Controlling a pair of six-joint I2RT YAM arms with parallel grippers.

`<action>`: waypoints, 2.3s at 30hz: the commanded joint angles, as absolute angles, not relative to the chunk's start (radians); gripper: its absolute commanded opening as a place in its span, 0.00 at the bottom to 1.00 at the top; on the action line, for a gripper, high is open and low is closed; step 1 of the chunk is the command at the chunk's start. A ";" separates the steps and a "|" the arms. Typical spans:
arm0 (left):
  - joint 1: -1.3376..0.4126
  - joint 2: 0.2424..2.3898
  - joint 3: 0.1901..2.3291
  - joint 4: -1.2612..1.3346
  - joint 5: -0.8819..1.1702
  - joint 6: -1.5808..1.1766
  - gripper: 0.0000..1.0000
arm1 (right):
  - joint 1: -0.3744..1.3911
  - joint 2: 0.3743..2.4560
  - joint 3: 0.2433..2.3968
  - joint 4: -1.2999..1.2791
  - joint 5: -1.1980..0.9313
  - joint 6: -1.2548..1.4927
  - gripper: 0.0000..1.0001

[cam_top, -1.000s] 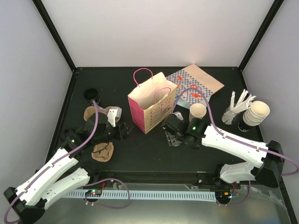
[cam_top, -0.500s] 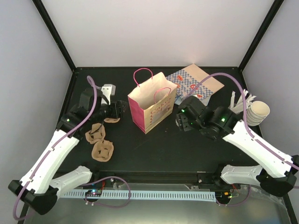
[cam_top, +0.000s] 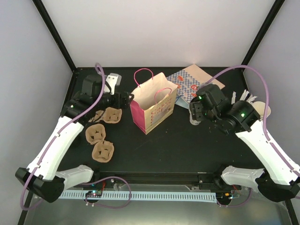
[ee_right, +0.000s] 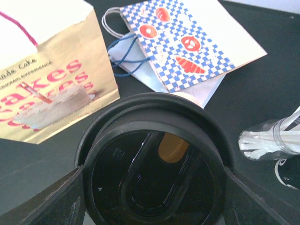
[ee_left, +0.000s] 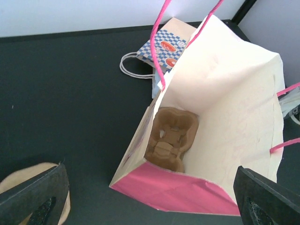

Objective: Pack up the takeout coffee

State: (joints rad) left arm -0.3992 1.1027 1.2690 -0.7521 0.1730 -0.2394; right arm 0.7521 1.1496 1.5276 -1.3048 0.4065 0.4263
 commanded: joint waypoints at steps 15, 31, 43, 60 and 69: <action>-0.393 1.220 1.406 -0.744 0.192 0.100 0.99 | 0.718 1.154 1.615 -1.320 0.422 0.371 0.71; -0.377 1.290 1.460 -0.800 0.222 0.075 0.99 | 0.717 1.138 1.611 -1.324 0.426 0.372 0.71; -0.362 1.320 1.481 -0.828 0.237 0.066 0.99 | 0.716 1.123 1.618 -1.322 0.426 0.364 0.71; -0.362 1.307 1.464 -0.832 0.275 0.085 0.98 | 0.716 1.117 1.609 -1.316 0.418 0.367 0.71; -0.362 1.311 1.465 -0.833 0.277 0.100 0.98 | 0.716 1.115 1.612 -1.313 0.420 0.360 0.71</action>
